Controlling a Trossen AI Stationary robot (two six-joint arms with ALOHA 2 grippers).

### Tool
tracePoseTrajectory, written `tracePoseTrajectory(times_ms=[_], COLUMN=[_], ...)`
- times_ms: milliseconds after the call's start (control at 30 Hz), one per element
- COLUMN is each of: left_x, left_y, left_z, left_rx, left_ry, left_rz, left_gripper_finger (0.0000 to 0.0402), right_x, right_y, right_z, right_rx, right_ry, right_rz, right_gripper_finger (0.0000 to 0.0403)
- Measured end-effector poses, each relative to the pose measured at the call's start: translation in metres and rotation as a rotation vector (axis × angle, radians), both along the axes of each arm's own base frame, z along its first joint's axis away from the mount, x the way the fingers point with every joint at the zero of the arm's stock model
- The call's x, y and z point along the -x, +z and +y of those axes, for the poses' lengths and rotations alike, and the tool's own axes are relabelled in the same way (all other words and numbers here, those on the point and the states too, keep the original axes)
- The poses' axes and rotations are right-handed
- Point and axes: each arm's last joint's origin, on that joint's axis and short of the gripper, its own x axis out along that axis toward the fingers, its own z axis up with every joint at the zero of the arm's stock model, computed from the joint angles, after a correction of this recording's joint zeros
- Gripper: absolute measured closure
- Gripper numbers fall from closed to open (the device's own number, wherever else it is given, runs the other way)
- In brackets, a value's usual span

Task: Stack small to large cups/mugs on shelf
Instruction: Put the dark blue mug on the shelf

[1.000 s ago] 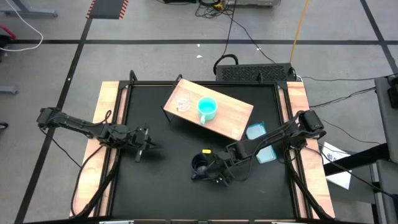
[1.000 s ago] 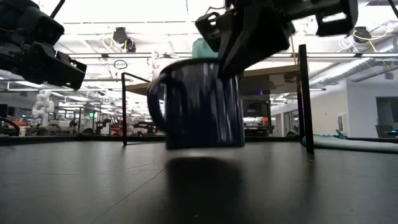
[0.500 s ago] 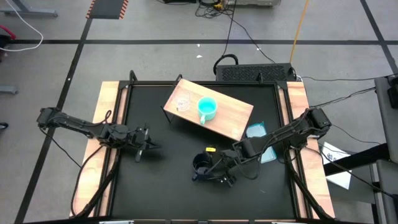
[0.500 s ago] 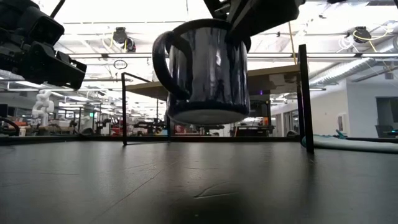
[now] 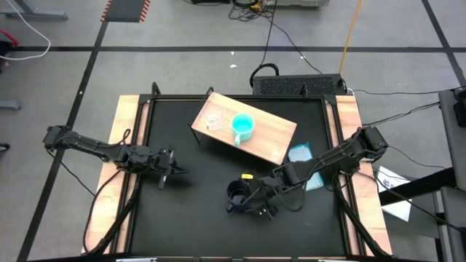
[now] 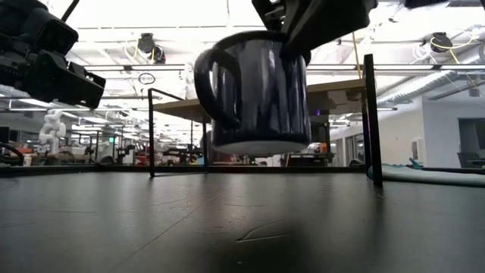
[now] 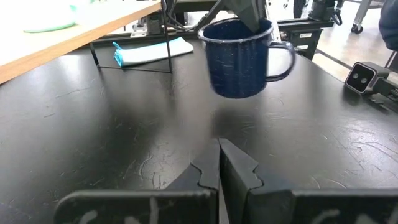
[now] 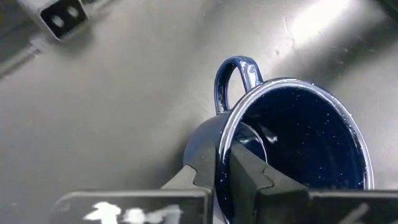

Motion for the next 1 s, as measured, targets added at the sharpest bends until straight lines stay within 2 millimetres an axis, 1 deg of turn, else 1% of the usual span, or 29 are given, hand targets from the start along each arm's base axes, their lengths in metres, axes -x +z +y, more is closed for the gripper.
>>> tracePoseTrajectory(times_ms=[100,167,533,700,833,1000], left_x=[0.000,0.000,0.000,0.000,0.000,0.000], left_y=[0.000,0.000,0.000,0.000,0.000,0.000], left_z=[0.000,0.000,0.000,0.000,0.000,0.000], left_rx=[0.000,0.000,0.000,0.000,-0.001,-0.001], left_ry=[0.000,0.000,0.000,0.000,0.000,0.000], left_rz=[0.000,0.001,0.000,0.000,0.001,0.001], left_gripper_finger=[0.0394,0.0394,0.0394,0.0394,0.0394,0.0394], right_x=[0.005,0.008,0.031,0.039,0.044,0.049], right_y=[0.003,0.008,0.052,0.066,0.073,0.076], right_z=[-0.003,-0.005,-0.013,-0.016,-0.018,-0.020], right_rx=[0.070,0.090,0.034,0.014,-0.009,-0.021], right_ry=[-0.042,-0.059,-0.075,-0.079,-0.092,-0.108], right_rz=[0.004,-0.006,-0.106,-0.143,-0.160,-0.141], right_gripper_finger=[0.0389,0.0389,0.0389,0.0389,0.0389,0.0389])
